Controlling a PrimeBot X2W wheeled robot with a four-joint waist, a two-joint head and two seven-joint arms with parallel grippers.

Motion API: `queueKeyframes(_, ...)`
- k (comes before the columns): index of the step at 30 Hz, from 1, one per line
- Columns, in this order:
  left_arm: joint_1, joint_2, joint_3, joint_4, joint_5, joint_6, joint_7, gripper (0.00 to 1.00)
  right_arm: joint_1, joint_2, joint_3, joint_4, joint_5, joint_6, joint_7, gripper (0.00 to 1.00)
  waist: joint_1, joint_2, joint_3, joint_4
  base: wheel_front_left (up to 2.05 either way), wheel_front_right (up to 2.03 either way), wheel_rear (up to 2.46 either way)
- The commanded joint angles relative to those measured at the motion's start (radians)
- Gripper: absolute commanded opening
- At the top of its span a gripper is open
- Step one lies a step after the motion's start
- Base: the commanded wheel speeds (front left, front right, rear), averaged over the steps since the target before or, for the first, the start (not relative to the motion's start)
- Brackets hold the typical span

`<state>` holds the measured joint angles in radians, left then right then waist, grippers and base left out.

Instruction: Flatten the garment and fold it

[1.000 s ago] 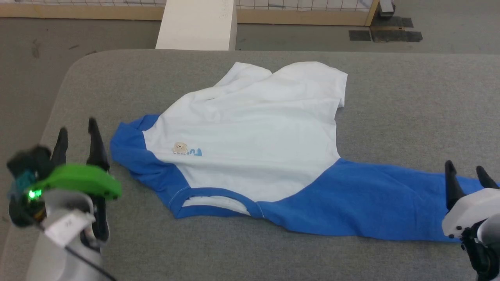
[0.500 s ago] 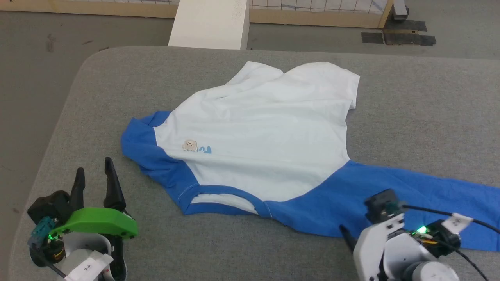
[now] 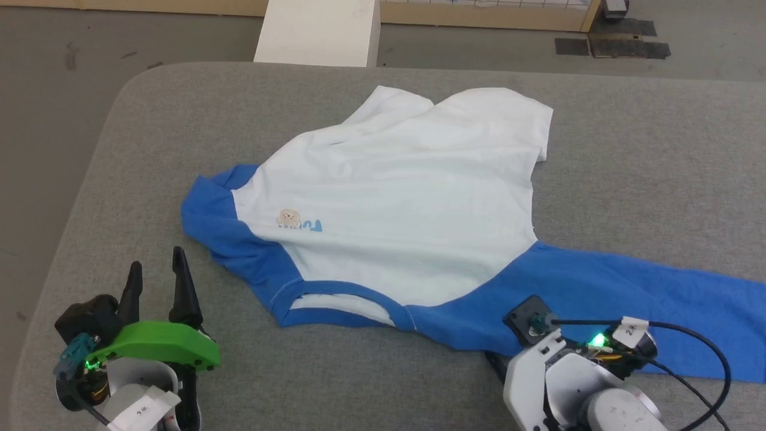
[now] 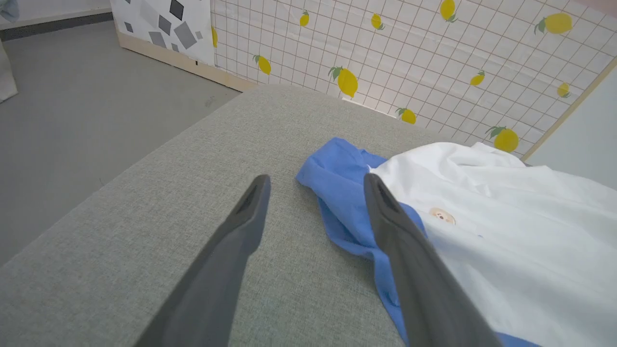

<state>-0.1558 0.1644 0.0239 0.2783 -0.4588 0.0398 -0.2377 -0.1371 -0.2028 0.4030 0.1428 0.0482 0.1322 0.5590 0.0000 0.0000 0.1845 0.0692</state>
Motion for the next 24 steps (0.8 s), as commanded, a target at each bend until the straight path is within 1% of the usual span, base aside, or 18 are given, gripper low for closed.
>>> queueKeyframes(1,-0.007,0.000,-0.002,0.002,-0.003,-0.004,0.001,1.00,-0.019,0.008,0.003,0.029,-0.010,-0.002,-0.009,1.00,0.0000,0.0000,0.004,0.003,0.00,0.00,0.00)
queueKeyframes(2,-0.007,-0.003,-0.004,0.002,-0.004,-0.002,0.003,1.00,-0.024,0.011,0.001,0.044,-0.014,-0.002,-0.009,1.00,0.0000,0.0000,0.006,0.005,0.00,0.00,0.00)
queueKeyframes(3,-0.008,-0.005,-0.006,0.000,-0.004,0.000,0.005,1.00,-0.029,0.017,-0.007,0.061,-0.017,-0.002,-0.007,0.94,0.0000,0.0000,0.008,0.007,0.00,0.00,0.00)
queueKeyframes(4,-0.008,-0.005,-0.008,-0.001,-0.004,0.001,0.005,1.00,-0.033,0.023,-0.015,0.069,-0.018,-0.002,-0.012,0.22,0.0000,0.0000,0.009,0.008,0.00,0.00,0.00)
queueKeyframes(5,-0.008,-0.006,-0.009,-0.002,-0.004,0.002,0.008,1.00,-0.036,0.030,-0.026,0.076,-0.020,-0.002,-0.021,0.00,0.0000,0.0000,0.010,0.008,0.00,0.00,0.00)
queueKeyframes(9,-0.005,-0.004,-0.011,-0.002,-0.011,0.004,0.020,1.00,-0.045,0.045,-0.055,0.081,-0.014,-0.002,-0.044,0.00,0.0000,0.0000,0.012,0.009,0.00,0.00,0.00)
queueKeyframes(12,0.000,-0.006,-0.019,0.003,-0.021,0.009,0.064,1.00,-0.044,0.044,-0.080,0.065,-0.009,-0.002,-0.053,0.00,0.0000,0.0000,0.006,0.006,0.00,0.00,0.00)
queueKeyframes(14,0.005,-0.007,-0.031,0.002,-0.034,0.015,0.132,1.00,-0.041,0.039,-0.099,0.048,-0.007,-0.002,-0.055,0.00,0.0000,0.0000,0.002,0.004,0.00,0.00,0.00)
queueKeyframes(16,0.005,-0.011,-0.049,0.003,-0.055,0.024,0.234,1.00,-0.035,0.037,-0.118,0.028,-0.007,-0.002,-0.053,0.00,0.0000,0.0000,-0.002,0.002,0.00,0.00,0.00)
queueKeyframes(19,-0.013,-0.013,-0.075,-0.011,-0.077,0.051,0.392,1.00,-0.026,0.037,-0.133,0.004,-0.009,-0.002,-0.046,0.00,0.0000,0.0000,-0.002,0.002,0.00,0.00,0.00)
queueKeyframes(21,-0.035,-0.017,-0.088,-0.027,-0.092,0.059,0.461,1.00,-0.021,0.038,-0.138,-0.007,-0.010,-0.002,-0.041,0.00,0.0000,0.0000,0.000,0.002,0.00,0.00,0.00)
queueKeyframes(24,-0.071,-0.011,-0.104,-0.027,-0.093,0.073,0.533,1.00,-0.019,0.041,-0.135,-0.017,-0.009,-0.002,-0.035,0.00,0.0000,0.0000,0.007,0.001,0.00,0.00,0.00)
